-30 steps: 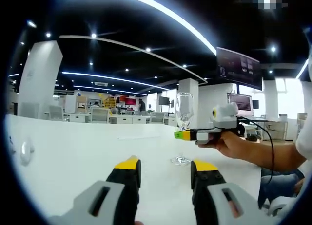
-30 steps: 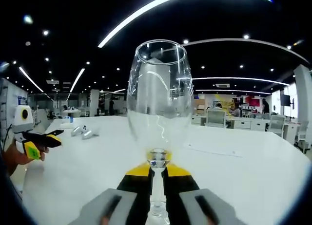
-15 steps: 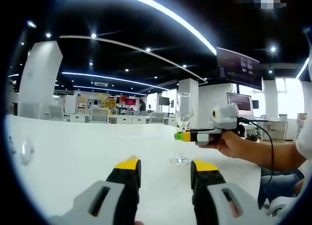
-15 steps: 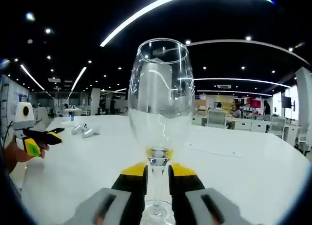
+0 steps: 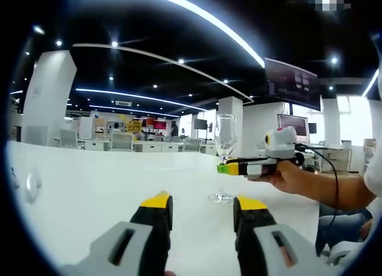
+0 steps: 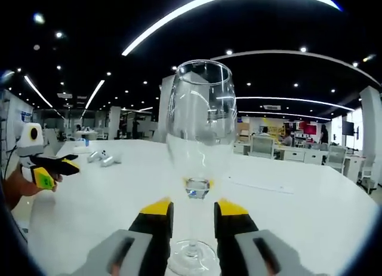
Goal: Stand the stemmed glass upright on the table place it in front of you
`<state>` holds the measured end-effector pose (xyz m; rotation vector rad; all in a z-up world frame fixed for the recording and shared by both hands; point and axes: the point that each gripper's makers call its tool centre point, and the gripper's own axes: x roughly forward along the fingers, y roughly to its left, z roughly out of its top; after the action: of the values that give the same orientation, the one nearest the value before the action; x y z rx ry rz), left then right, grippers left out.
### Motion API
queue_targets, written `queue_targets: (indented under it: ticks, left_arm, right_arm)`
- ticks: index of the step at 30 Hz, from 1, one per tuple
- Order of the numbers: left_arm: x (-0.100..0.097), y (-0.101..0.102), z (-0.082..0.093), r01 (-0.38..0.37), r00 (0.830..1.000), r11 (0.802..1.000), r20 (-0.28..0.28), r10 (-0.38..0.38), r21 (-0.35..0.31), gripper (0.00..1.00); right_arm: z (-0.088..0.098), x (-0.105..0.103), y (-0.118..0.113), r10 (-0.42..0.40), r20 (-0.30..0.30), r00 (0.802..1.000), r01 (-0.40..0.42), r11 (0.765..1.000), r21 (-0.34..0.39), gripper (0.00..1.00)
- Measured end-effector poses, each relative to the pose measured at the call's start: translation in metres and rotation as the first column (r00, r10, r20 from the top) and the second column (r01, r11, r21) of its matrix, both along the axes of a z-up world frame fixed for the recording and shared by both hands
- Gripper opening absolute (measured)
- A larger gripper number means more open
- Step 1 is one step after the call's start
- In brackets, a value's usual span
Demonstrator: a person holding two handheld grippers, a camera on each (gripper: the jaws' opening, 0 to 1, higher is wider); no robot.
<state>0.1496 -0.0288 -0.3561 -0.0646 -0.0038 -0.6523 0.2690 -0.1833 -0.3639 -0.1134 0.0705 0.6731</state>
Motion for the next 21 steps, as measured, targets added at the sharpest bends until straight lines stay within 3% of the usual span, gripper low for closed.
queue_targets:
  ticks: [21]
  left_arm:
    - [0.007, 0.006, -0.001, -0.02, 1.0, 1.0, 0.002, 0.02, 0.009, 0.41]
  right_arm:
    - [0.002, -0.048, -0.035, -0.07, -0.002, 0.998, 0.07, 0.997, 0.03, 0.29]
